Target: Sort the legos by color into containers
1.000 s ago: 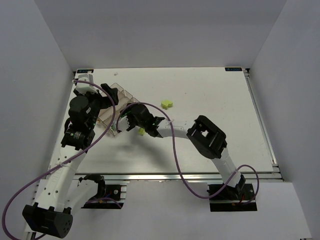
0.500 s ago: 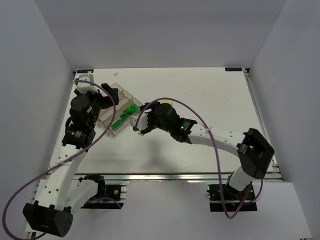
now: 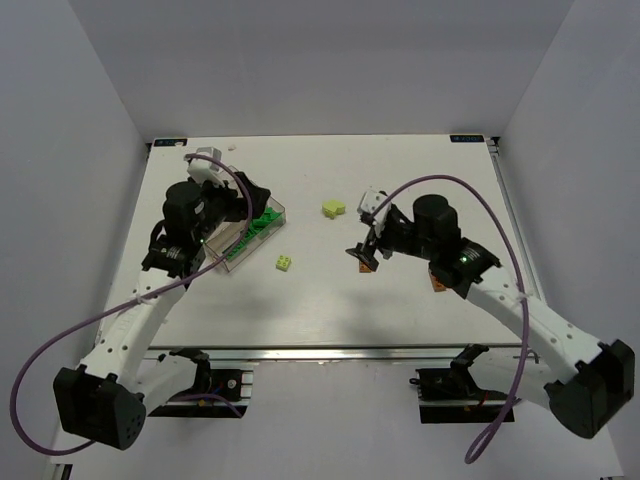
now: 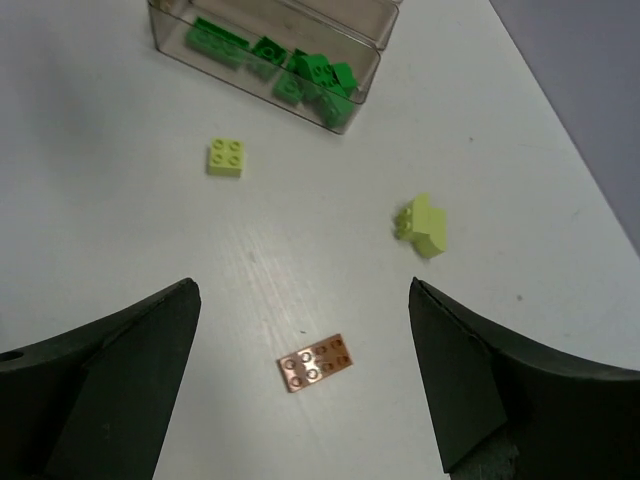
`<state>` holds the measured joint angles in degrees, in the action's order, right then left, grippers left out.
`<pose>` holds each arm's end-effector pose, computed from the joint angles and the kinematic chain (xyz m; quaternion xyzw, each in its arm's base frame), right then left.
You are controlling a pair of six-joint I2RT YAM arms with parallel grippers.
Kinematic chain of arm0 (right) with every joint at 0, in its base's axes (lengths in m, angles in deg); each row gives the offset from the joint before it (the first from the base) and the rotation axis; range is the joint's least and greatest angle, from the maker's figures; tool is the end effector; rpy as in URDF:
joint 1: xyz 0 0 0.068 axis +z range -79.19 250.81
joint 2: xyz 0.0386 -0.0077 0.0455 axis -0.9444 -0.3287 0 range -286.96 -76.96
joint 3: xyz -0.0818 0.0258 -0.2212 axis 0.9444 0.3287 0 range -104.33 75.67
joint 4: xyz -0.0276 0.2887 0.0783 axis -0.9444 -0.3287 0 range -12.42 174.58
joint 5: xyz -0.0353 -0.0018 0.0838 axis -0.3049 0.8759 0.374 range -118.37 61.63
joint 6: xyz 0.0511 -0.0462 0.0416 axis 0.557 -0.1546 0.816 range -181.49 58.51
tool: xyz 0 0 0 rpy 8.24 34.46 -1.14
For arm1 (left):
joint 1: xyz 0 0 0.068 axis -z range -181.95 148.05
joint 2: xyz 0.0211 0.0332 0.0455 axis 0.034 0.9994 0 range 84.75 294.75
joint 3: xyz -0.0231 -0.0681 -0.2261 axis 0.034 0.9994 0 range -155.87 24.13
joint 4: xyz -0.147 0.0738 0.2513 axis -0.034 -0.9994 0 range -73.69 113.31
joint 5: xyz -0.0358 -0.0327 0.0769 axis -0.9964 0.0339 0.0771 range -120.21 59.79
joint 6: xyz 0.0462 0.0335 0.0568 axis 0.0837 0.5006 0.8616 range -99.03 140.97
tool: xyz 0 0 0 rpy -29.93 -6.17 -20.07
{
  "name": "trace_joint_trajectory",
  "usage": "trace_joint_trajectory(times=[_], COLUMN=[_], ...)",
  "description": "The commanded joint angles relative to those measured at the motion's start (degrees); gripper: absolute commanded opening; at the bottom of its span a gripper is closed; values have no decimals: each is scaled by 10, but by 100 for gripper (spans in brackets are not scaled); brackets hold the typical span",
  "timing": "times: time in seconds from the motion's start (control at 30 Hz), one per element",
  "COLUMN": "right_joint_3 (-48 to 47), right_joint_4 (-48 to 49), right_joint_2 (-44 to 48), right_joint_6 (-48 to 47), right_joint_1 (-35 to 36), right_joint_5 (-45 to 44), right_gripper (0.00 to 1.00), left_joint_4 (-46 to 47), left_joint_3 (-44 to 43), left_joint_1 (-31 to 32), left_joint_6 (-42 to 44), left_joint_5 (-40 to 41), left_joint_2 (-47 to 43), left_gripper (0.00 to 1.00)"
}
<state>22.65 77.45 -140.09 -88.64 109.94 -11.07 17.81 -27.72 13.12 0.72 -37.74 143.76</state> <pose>0.2535 0.2330 0.2833 -0.5099 0.6177 0.1817 0.5704 0.3201 -0.0957 0.3007 0.0058 0.7801 -0.2380 0.5786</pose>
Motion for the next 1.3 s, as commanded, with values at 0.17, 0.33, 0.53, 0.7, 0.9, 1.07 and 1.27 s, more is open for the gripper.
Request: trace_joint_trajectory(times=[0.17,0.33,0.53,0.7,0.9,1.07,1.27], right_joint_3=[-9,48,55,62,63,59,54], right_joint_4=[-51,-14,-32,-29,-27,-54,-81], right_joint_2=[76,95,94,94,90,84,57], right_joint_6=[220,214,163,154,129,66,13], right_joint_1=[-21,-42,-43,-43,-43,-42,-42], right_joint_5=[134,105,91,76,36,62,63], right_gripper=[89,86,45,7,24,51,62], left_joint_4=[9,-5,-19,-44,-65,-38,-31], left_joint_3=[8,4,1,-4,-15,-5,17], left_joint_1=[50,86,123,157,191,196,196], left_joint_6=[-3,6,12,16,5,-43,-87], left_joint_5=[-21,5,40,88,123,131,175], left_joint_2=[18,44,71,109,182,190,186], left_gripper=[98,98,98,96,84,75,80])
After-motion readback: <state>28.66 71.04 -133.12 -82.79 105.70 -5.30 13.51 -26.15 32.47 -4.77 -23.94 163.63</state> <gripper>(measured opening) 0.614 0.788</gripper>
